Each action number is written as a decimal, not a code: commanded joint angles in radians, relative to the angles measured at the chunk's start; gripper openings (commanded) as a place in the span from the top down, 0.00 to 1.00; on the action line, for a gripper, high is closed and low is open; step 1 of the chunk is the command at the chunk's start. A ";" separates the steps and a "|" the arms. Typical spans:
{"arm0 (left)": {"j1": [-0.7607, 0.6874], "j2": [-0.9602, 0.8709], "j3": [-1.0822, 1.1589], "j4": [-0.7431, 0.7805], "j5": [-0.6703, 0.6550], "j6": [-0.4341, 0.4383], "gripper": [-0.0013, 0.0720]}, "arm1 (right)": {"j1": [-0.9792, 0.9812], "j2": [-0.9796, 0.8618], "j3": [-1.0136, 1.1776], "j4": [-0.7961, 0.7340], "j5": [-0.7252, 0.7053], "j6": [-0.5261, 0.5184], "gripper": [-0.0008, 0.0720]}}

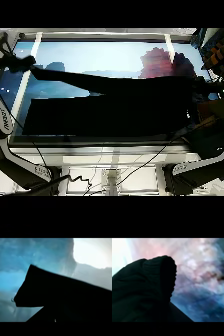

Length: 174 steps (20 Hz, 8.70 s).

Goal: Fold the clothes and pants, and hang the long-sleeved shirts on hangers.

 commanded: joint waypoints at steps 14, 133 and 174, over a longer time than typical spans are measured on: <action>0.004 -0.087 -0.225 0.169 -0.050 -0.031 0.03 | 0.000 0.003 0.004 -0.101 -0.042 0.018 0.25; 0.067 0.167 -0.583 -0.588 0.788 0.096 0.97 | 0.379 0.150 -0.230 -0.164 -0.831 0.624 0.96; 0.120 0.125 -0.829 -0.599 0.728 0.131 0.05 | 0.447 0.280 -0.230 -0.407 -0.714 0.547 0.04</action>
